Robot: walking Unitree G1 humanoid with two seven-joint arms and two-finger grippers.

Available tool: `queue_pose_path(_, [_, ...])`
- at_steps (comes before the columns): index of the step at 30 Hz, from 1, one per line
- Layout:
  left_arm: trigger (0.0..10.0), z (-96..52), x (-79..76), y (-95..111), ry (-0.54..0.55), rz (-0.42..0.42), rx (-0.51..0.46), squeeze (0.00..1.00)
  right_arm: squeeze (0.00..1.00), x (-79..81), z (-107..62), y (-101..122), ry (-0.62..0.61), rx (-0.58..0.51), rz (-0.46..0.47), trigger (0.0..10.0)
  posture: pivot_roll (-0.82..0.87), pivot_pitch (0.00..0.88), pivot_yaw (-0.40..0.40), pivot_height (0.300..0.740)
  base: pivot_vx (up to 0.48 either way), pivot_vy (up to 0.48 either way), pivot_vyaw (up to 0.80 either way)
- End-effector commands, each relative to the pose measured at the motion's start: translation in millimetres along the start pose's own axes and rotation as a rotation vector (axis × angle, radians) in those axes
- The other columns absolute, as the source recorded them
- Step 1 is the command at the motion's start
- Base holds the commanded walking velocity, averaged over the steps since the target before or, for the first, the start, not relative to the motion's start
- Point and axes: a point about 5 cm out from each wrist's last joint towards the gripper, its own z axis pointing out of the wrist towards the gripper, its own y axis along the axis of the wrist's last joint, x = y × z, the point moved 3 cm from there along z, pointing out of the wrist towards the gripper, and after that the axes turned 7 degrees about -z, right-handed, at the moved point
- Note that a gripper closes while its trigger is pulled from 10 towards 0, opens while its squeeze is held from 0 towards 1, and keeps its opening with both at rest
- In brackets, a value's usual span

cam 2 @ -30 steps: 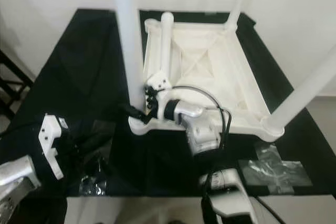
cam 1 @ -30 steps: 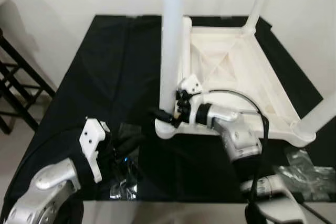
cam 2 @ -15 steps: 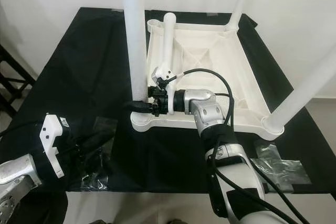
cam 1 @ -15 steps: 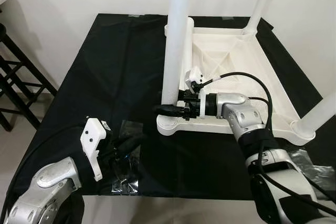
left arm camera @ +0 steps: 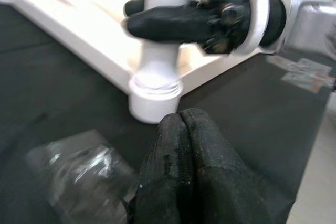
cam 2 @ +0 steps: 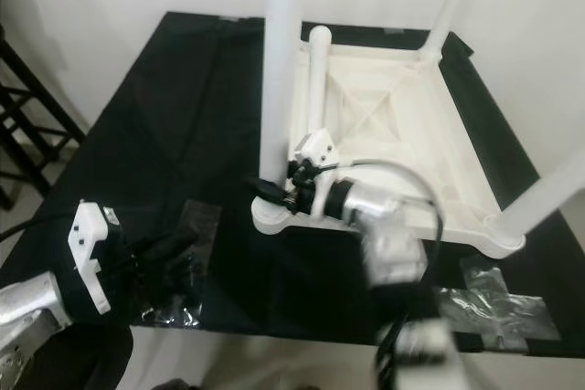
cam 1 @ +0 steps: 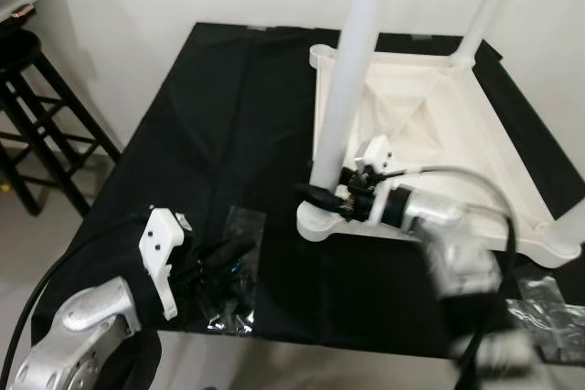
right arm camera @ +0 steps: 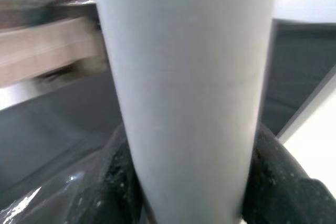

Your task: Building children table

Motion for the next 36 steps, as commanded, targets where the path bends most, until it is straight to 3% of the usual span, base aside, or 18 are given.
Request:
queue_pose_path(1, [10.0,-2.6,-0.2,0,-0.004,-0.004,0.013,0.0,0.0,25.9,-8.0,-29,-0.058,0.156,0.025,0.0,0.05,0.144,-0.031,0.74,0.0,0.0,0.0])
queue_pose_path(4, [10.0,-2.5,0.1,-1,-0.002,-0.003,0.014,0.0,0.0,41.3,-5.2,-30,0.035,0.163,-0.008,0.0,0.05,0.144,-0.031,0.74,0.0,0.0,0.0])
queue_pose_path(8, [10.0,-1.0,-0.1,0,0.003,0.001,0.01,0.0,0.0,23.0,1.7,-22,-0.01,0.146,-0.002,0.0,0.06,0.148,-0.053,0.74,0.0,0.0,0.0])
queue_pose_path(10, [10.0,-1.1,0.0,0,0.009,0.004,0.007,0.0,0.0,23.0,1.6,-22,-0.013,0.154,-0.008,0.0,0.06,0.148,-0.053,0.74,0.0,0.0,0.0])
queue_pose_path(11, [10.0,-1.0,0.2,0,0.014,0.006,0.005,0.0,0.0,22.7,3.2,-22,-0.01,0.169,-0.011,10.0,0.07,0.146,-0.054,0.74,0.0,0.0,0.0])
queue_pose_path(15, [10.0,-0.1,0.3,0,0.015,0.007,0.004,0.0,0.0,25.4,8.6,-11,0.046,0.124,0.05,10.0,0.07,0.142,-0.056,0.74,0.0,0.0,0.0])
queue_pose_path(16, [10.0,0.3,0.2,0,0.012,0.006,0.004,0.0,1.0,30.3,11.0,-2,0.137,0.089,0.059,10.0,0.06,0.141,-0.055,0.74,0.0,0.0,0.0])
queue_pose_path(17, [10.0,0.3,0.2,0,0.012,0.006,0.004,0.0,1.0,30.3,11.0,-2,0.137,0.089,0.059,10.0,0.06,0.141,-0.055,0.74,0.0,0.0,0.0])
queue_pose_path(18, [10.0,1.0,0.2,-1,0.01,0.005,0.005,0.0,1.0,33.1,13.0,11,0.267,0.042,0.048,10.0,0.07,0.136,-0.054,0.74,0.0,0.0,0.0])
queue_pose_path(19, [10.0,1.0,0.2,-1,0.01,0.005,0.005,0.0,1.0,33.1,13.0,11,0.267,0.042,0.048,10.0,0.07,0.136,-0.054,0.74,0.0,0.0,0.0])
queue_pose_path(20, [10.0,1.4,0.2,-1,0.009,0.004,0.005,0.0,1.0,33.5,13.3,21,0.393,0.006,0.011,10.0,0.07,0.136,-0.054,0.74,0.0,0.0,0.0])
queue_pose_path(21, [10.0,1.4,0.2,-1,0.009,0.004,0.005,0.0,1.0,33.5,13.3,21,0.393,0.006,0.011,10.0,0.07,0.136,-0.054,0.74,0.0,0.0,0.0])
queue_pose_path(22, [10.0,1.9,0.4,-1,0.008,0.004,0.005,0.0,1.0,29.8,13.5,30,0.515,-0.018,-0.035,10.0,0.07,0.129,-0.056,0.74,0.0,0.0,0.0])
queue_pose_path(23, [10.0,2.2,0.6,-1,0.008,0.004,0.004,0.0,0.54,24.1,13.5,34,0.609,-0.018,-0.065,10.0,0.07,0.129,-0.056,0.74,0.0,0.0,0.0])
queue_pose_path(24, [10.0,2.2,0.6,-1,0.008,0.004,0.004,0.0,0.54,24.1,13.5,34,0.609,-0.018,-0.065,10.0,0.07,0.129,-0.056,0.74,0.0,0.0,0.0])
queue_pose_path(25, [10.0,1.8,0.6,-1,0.01,0.004,0.005,0.0,0.0,17.0,10.9,34,0.734,0.005,-0.127,10.0,0.09,0.124,-0.055,0.74,0.0,0.0,0.0])
queue_pose_path(29, [10.0,1.0,0.0,-2,0.011,0.003,0.009,0.0,0.0,4.1,12.4,36,0.839,0.039,-0.121,10.0,0.09,0.124,-0.055,0.74,0.0,0.0,0.0])
queue_pose_path(36, [10.0,0.6,-0.1,-3,0.011,0.003,0.012,0.0,0.0,-6.6,17.4,34,0.874,0.076,-0.09,10.0,0.12,0.117,-0.054,0.74,0.0,0.0,0.0])
